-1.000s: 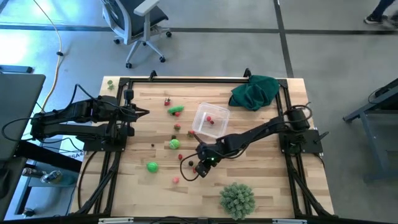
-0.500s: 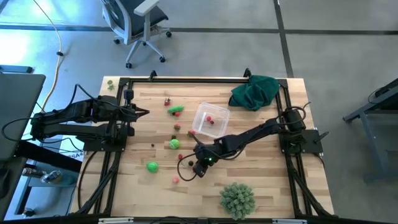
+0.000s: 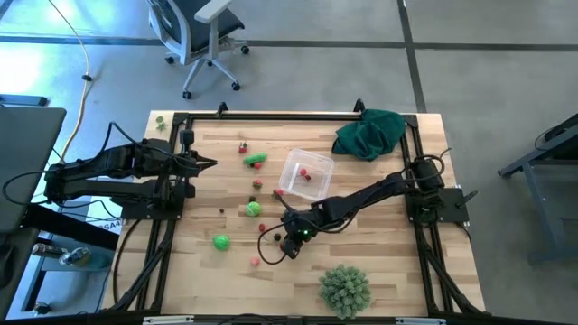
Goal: Pick and placing Produce into tupperware
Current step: Put the red strawberry into the transparent bin
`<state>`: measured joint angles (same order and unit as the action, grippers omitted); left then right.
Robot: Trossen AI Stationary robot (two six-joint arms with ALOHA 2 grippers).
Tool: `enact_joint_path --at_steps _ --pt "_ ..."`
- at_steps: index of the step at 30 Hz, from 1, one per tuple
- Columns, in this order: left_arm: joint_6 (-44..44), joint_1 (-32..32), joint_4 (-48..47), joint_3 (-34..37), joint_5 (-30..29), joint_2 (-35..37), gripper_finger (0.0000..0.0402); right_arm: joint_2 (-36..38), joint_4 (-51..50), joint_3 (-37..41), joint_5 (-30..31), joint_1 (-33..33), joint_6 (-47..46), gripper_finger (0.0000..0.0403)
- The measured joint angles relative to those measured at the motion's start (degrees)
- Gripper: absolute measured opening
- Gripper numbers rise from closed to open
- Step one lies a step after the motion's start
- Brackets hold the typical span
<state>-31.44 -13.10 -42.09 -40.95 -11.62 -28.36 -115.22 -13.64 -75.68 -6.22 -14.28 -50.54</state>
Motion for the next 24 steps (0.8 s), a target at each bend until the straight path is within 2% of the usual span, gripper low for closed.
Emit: enact_joint_path --at_steps 15,24 --pt "0.00 -0.02 0.00 0.00 0.02 0.00 0.0010 0.00 1.58 -0.39 2.78 -0.91 5.16 0.0156" --pt "0.00 -0.02 0.00 0.02 0.00 -0.02 0.0010 -0.17 -8.94 -10.18 6.49 -2.00 16.58 0.0156"
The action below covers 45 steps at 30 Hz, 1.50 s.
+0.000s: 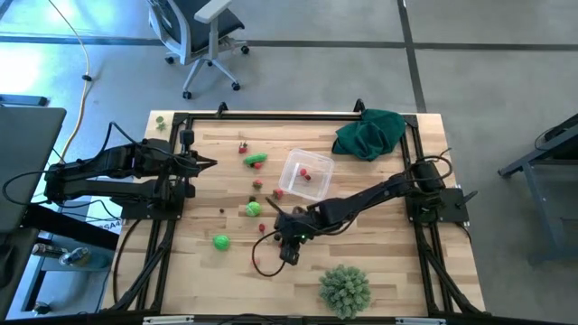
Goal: Pick and placing Produce into tupperware
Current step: Put the red strawberry into the transparent bin
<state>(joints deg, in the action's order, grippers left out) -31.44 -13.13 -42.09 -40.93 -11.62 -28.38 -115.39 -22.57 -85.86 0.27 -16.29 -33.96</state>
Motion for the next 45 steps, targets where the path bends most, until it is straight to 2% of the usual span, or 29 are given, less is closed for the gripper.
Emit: enact_joint_path --at_steps 4,9,11,14,17,21,26,45 --pt "0.01 0.00 0.00 -0.02 0.00 0.02 0.0010 -1.60 -7.32 -4.59 1.46 0.13 3.56 0.0156" --pt "0.00 0.00 0.00 -0.02 0.02 0.02 0.0010 -8.22 -11.23 -11.18 -3.12 0.12 8.24 0.0156" --pt "0.00 0.00 0.00 -0.02 0.00 0.00 0.0010 -11.35 -18.23 -15.72 -3.01 0.01 9.88 0.0156" --pt "0.00 0.00 0.00 -0.02 0.00 0.00 0.0010 -15.04 -30.27 -23.05 1.28 -0.44 11.69 0.0156" --pt "0.00 0.00 0.00 -0.02 0.02 0.02 0.0010 -17.14 -35.52 -28.38 6.40 -1.14 13.42 0.0156" --pt "0.00 0.01 -0.01 -0.02 0.00 0.00 0.0010 -17.14 -34.30 -30.55 7.17 -1.80 15.02 0.0156" --pt "0.00 0.01 0.00 -0.01 0.00 0.00 0.0010 -17.14 -33.71 -29.30 1.46 -1.36 15.77 0.0156" --pt "0.00 0.00 0.00 -0.02 0.02 0.02 0.0010 -19.07 -31.05 -28.57 0.27 -1.04 18.31 0.0156"
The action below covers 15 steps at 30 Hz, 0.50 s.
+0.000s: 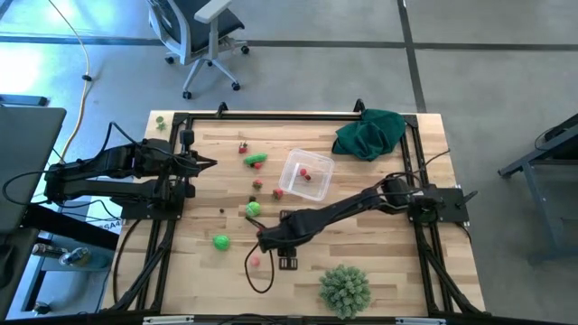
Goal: Pick and placing Produce into tupperware
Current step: Put the red strawberry into the transparent bin
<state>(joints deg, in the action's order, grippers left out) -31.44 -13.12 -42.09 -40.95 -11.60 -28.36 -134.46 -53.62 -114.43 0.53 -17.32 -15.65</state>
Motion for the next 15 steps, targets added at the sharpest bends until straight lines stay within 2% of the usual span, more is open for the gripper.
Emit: enact_joint_path --at_steps 15 --pt "0.00 0.01 -0.02 0.00 -0.02 -0.02 0.0010 -1.28 -1.21 0.00 -1.11 0.07 1.17 0.0156"
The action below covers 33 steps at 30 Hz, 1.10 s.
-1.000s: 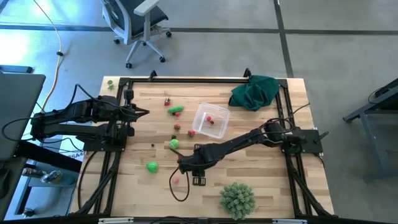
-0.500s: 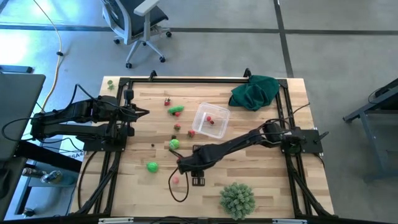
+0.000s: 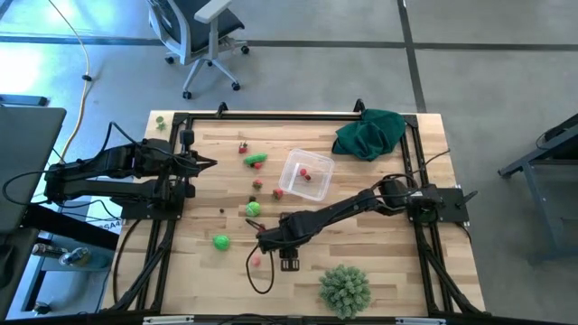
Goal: Pick and placing Produce into tupperware
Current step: Put the red strawberry into the transparent bin
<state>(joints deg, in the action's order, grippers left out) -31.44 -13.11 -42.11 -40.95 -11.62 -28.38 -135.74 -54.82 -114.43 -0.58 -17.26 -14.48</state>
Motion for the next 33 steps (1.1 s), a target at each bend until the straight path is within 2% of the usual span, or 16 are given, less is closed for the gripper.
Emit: enact_joint_path --at_steps 23,33 --pt "0.00 0.00 0.01 0.00 0.02 0.01 0.0010 -0.07 -1.50 0.00 -1.64 0.02 7.24 0.0156" --pt "0.00 -0.01 0.01 0.00 0.00 0.00 0.0010 -0.11 -3.86 0.00 -1.37 0.00 17.04 0.0156"
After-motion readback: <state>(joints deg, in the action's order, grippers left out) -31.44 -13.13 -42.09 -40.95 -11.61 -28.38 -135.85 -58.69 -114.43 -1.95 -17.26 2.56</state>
